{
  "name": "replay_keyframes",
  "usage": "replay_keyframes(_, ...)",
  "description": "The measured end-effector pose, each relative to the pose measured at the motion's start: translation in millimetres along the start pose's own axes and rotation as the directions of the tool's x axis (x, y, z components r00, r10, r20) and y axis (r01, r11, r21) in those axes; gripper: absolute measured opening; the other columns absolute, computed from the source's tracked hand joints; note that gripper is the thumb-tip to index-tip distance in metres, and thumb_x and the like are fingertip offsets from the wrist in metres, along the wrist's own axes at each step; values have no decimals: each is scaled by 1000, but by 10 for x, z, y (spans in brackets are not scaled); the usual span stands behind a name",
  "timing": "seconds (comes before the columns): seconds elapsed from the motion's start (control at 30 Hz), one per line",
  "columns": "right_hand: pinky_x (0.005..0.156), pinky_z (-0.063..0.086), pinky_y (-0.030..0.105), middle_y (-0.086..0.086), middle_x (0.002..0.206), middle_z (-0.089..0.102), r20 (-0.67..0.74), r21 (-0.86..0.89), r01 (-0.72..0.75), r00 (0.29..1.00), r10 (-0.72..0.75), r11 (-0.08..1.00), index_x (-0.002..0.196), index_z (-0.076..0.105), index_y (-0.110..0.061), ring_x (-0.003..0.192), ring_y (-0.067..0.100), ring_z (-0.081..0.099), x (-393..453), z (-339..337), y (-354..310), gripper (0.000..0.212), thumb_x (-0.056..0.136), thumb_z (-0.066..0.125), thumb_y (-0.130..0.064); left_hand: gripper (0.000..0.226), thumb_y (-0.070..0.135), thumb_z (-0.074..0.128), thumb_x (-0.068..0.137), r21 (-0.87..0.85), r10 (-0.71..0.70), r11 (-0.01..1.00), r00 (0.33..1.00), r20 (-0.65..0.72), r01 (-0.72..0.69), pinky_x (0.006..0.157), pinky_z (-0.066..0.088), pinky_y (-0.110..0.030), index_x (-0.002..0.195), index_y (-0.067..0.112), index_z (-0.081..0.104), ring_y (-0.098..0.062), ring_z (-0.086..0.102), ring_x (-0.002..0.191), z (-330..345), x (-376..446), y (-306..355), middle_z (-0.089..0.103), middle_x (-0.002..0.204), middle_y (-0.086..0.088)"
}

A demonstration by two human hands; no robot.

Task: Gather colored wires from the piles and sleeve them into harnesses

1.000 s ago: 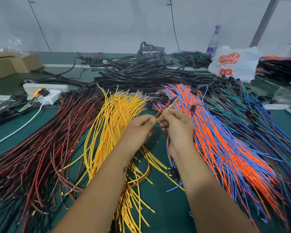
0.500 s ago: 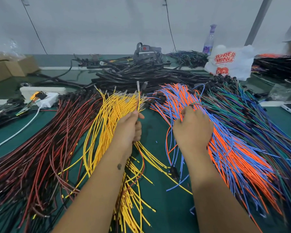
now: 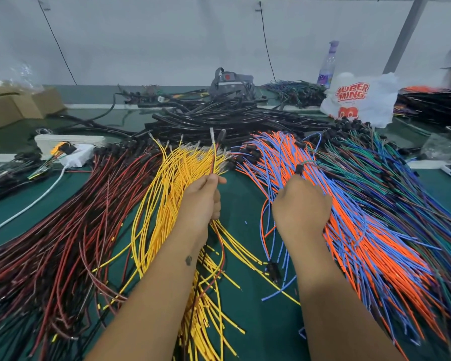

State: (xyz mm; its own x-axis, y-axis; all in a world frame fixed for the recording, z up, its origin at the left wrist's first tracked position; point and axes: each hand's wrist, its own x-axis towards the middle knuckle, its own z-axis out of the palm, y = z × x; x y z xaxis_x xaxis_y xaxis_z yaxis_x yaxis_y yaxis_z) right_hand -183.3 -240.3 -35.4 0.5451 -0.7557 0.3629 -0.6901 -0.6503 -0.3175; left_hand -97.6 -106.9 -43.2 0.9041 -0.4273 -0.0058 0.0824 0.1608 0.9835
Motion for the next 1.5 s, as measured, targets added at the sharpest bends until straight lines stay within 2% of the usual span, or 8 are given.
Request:
replay_keyframes(0.23,79,34,42,12,91,64,-276,343,212,954,-117,915,87,61,-8,92,37,56,-81,-94,-143,9,89,55,-15,29,19,38,104,-102,-40,994,999,2,40,34,18,-14,85,13,60,-4,20,36,-3,22,9,26,48,8)
replay_keyframes(0.5,67,43,41,-4,63,49,-68,459,490,851,-521,741,64,51,-20,71,27,53,-277,6,-325,26,86,59,-29,31,20,35,104,-129,-25,991,1000,4,26,36,19,-15,85,13,59,-4,21,35,-11,24,-4,25,45,9)
replay_keyframes(0.73,74,40,38,9,96,61,-114,303,234,971,-209,924,92,65,-15,95,32,54,-145,39,-212,19,92,51,-28,31,20,36,104,-149,-5,989,1000,22,8,34,18,-13,86,14,59,-2,18,36,-14,35,5,24,47,9)
replay_keyframes(0.83,87,39,40,10,100,62,-169,347,351,935,-310,869,99,70,-15,101,33,52,-120,35,-198,18,88,58,-23,31,19,35,104,-199,0,980,1000,12,2,33,17,-13,85,12,58,-2,18,34,-30,24,14,24,44,10)
replay_keyframes(0.93,103,31,38,6,128,55,13,377,472,857,-514,797,126,61,-24,121,29,44,-216,113,-288,38,93,54,-40,30,21,34,104,-270,10,963,1000,-22,-16,33,17,-13,86,11,57,-1,19,34,-42,22,28,25,42,11)
replay_keyframes(1.03,113,14,42,14,155,26,300,188,428,832,-467,884,142,40,-35,141,30,20,-284,245,-298,52,96,35,-58,31,21,33,105,-363,-12,932,999,-35,-1,34,17,-14,86,11,56,-2,19,35,-54,22,40,24,45,10)
replay_keyframes(1.3,89,26,37,4,117,54,147,84,463,870,-471,882,108,58,-21,114,29,43,-267,203,-303,21,94,51,-35,32,20,34,105,-360,-61,932,998,-27,47,34,16,-14,83,12,55,-2,19,33,-33,24,52,27,43,10)
replay_keyframes(1.5,99,27,38,6,128,48,169,113,417,886,-431,902,116,50,-13,121,29,39,-236,249,-265,32,96,47,-38,31,20,34,105,-345,-72,937,997,-22,60,33,18,-14,84,11,56,-2,21,33,-36,29,52,29,42,9)
